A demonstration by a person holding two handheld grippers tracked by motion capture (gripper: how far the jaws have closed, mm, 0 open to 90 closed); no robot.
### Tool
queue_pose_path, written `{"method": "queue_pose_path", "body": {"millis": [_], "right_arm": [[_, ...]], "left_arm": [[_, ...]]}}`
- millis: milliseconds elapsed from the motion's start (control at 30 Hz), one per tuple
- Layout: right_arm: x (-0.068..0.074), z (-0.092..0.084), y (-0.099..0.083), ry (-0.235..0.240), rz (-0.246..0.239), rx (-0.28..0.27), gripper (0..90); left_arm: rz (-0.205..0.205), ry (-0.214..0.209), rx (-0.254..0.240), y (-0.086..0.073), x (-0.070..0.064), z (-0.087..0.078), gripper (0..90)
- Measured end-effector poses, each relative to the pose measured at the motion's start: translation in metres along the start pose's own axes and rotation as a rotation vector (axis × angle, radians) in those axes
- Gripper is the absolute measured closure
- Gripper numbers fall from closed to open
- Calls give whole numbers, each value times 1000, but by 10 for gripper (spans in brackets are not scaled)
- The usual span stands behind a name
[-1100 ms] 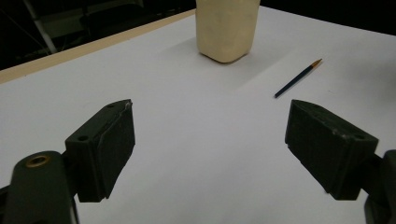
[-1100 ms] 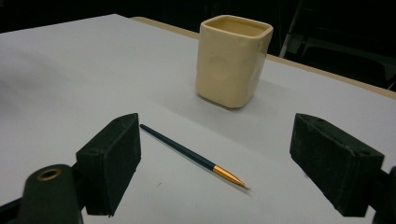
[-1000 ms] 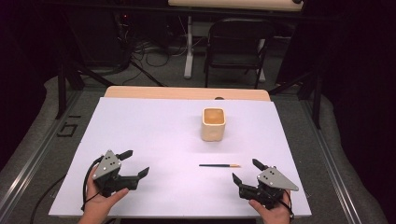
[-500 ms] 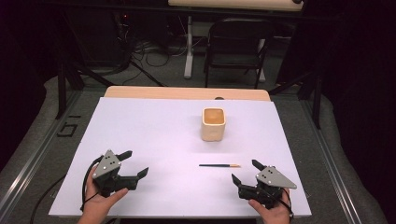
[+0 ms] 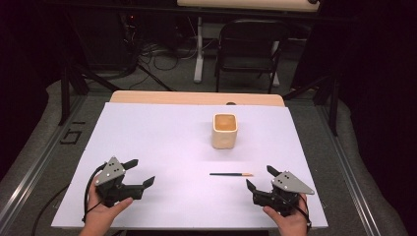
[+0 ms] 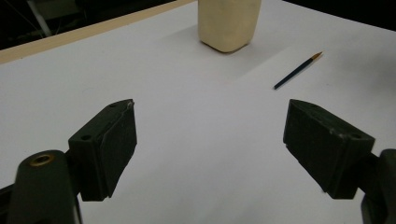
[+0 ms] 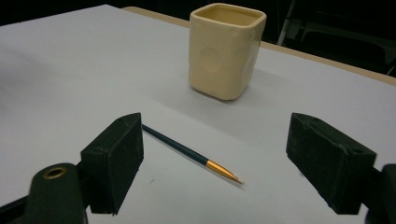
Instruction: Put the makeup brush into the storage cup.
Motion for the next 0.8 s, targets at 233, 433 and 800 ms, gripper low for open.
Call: {"method": "queue_pose_path", "body": {"millis": [233, 433, 800], "right_arm": [[-3, 0, 3, 12, 23, 1, 182], [-5, 2, 6, 36, 25, 15, 176], [-11, 3, 9, 24, 53, 48, 189]], "left_arm": [[-5, 2, 9, 3, 2, -1, 176], [-31, -3, 30, 6, 6, -2, 176], [-43, -2, 45, 8, 10, -2, 176]]}}
Point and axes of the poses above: each handheld gripper's, and its own axes: z roughly forward along the jaws, y roughly out of its top, x roughly to its left, the point moved 4 cm from there along z, roughly forward along the jaws, and after that the axes turned 6 degrees about y, right-handed, at the moved point
